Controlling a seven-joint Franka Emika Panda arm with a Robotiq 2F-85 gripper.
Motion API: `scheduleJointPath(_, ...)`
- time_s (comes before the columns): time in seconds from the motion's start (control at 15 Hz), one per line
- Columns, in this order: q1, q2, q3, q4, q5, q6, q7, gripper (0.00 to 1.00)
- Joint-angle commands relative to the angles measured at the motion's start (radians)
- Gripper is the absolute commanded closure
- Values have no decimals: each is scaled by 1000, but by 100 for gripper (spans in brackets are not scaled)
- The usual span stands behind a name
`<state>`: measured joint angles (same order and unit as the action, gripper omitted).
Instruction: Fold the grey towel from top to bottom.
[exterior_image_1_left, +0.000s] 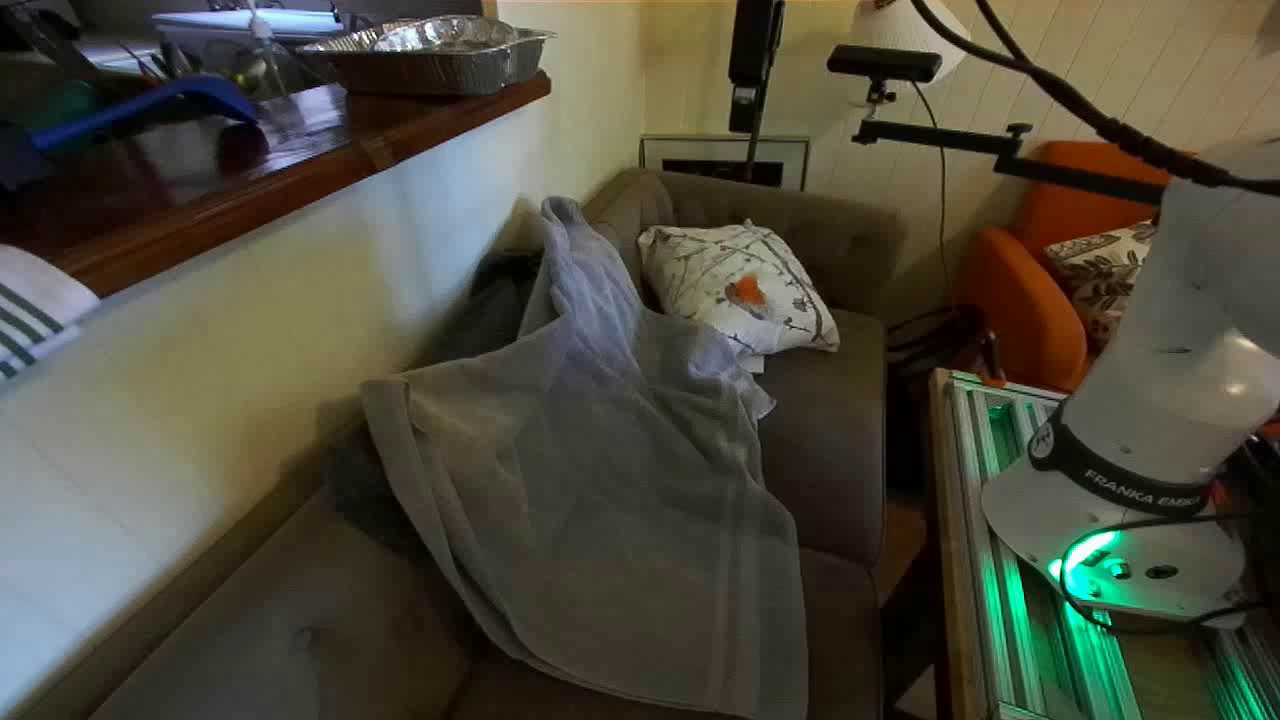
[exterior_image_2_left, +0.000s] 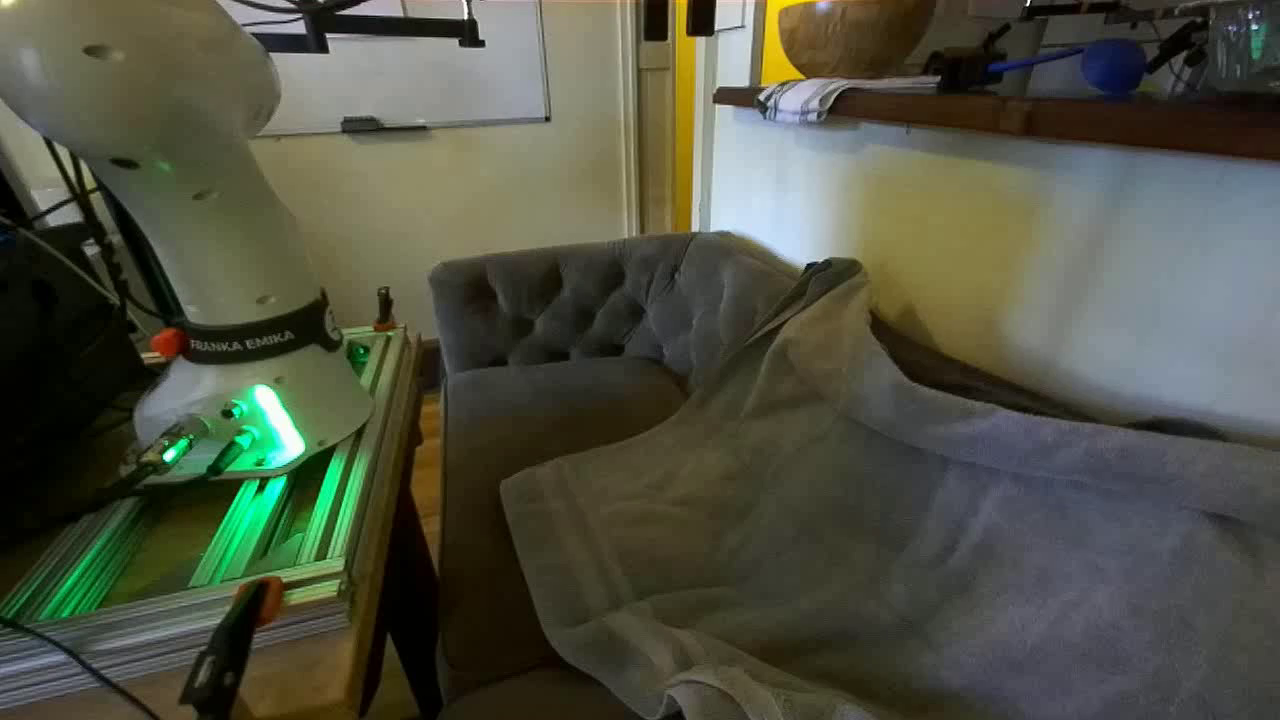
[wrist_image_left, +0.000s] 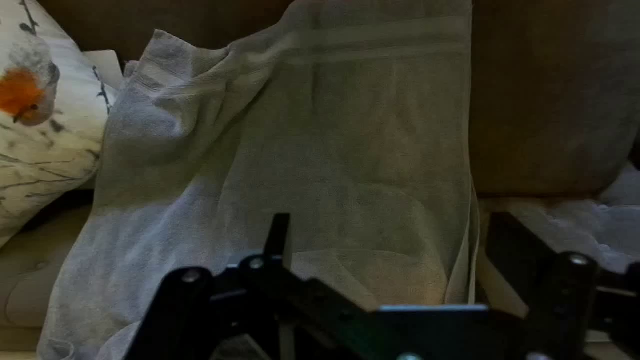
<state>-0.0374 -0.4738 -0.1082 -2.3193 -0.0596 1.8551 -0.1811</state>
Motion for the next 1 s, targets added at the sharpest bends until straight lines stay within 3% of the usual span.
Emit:
scheduleJointPath(0.0, -3, 1, 3, 2, 2, -3, -1, 0)
scheduleJointPath(0.33, -3, 1, 3, 2, 2, -3, -1, 0)
scheduleJointPath(0.4, 8, 24, -5, 16, 56, 31, 14, 0)
scheduleJointPath(0.73, 44, 213, 11, 104, 272, 214, 85, 0)
scheduleJointPath(0.93, 32, 374, 50, 175, 289, 331, 233, 0)
